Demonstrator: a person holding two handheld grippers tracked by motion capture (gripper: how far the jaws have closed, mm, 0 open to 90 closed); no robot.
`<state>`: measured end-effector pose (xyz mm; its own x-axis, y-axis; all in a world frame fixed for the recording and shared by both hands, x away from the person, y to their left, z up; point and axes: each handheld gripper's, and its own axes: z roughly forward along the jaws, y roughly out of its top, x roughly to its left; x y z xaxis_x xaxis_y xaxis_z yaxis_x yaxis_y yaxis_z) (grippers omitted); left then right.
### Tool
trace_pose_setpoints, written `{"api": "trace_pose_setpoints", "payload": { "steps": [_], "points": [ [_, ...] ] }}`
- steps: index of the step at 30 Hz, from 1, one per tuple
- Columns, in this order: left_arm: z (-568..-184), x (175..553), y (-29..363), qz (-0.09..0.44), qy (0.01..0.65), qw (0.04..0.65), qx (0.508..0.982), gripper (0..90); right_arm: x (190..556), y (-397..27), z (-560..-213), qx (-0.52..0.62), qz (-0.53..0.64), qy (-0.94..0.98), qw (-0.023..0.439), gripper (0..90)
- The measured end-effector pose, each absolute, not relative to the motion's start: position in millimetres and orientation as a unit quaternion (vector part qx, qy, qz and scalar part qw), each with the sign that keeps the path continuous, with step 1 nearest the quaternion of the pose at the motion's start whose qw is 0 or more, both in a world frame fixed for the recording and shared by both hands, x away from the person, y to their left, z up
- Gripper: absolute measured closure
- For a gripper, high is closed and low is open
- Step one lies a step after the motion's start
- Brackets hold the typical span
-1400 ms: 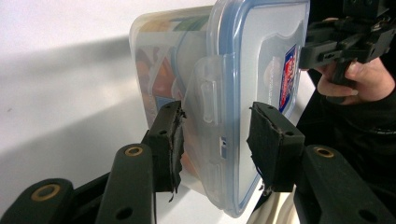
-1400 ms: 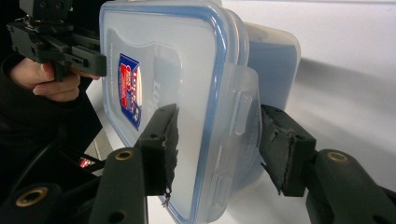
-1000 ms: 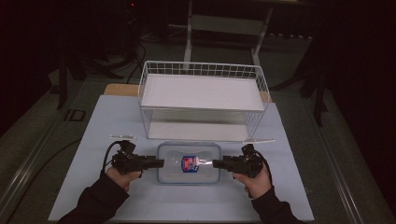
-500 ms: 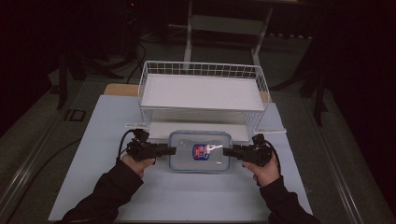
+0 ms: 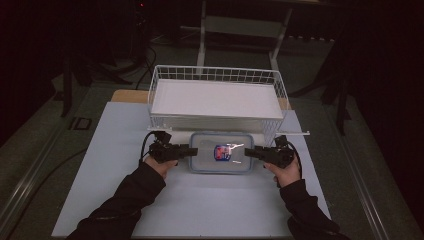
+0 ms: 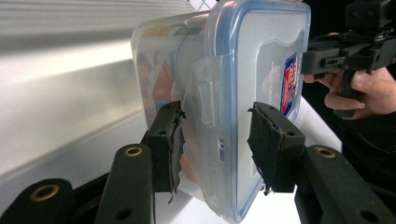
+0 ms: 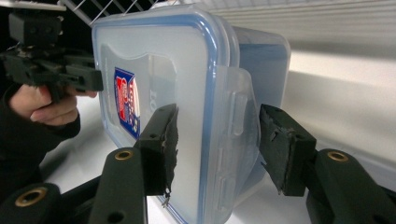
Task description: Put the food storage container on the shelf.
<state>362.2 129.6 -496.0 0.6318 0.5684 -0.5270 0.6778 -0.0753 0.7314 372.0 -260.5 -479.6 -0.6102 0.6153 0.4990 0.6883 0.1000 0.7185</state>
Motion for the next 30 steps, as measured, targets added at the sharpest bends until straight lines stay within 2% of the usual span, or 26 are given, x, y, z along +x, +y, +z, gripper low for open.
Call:
{"api": "trace_pose_setpoints", "payload": {
  "steps": [6, 17, 28, 30],
  "points": [
    [-500.5, 373.9, 127.8, -0.040, 0.429, 0.533, 0.728, 54.5, 382.3, -260.4, -483.6, -0.445, -0.505, -0.739, 0.029, 48.5],
    [-510.4, 390.8, 126.1, -0.026, 0.439, 0.539, 0.718, 53.4, 397.0, -255.1, -492.5, -0.450, -0.501, -0.739, -0.011, 48.3],
    [-514.3, 398.2, 129.3, -0.028, 0.436, 0.557, 0.706, 52.5, 403.9, -254.9, -496.4, -0.462, -0.512, -0.724, -0.001, 47.2],
    [-515.7, 400.6, 129.5, -0.028, 0.443, 0.561, 0.699, 51.8, 403.6, -253.4, -496.1, -0.466, -0.511, -0.722, -0.015, 46.2]
  ]
}}
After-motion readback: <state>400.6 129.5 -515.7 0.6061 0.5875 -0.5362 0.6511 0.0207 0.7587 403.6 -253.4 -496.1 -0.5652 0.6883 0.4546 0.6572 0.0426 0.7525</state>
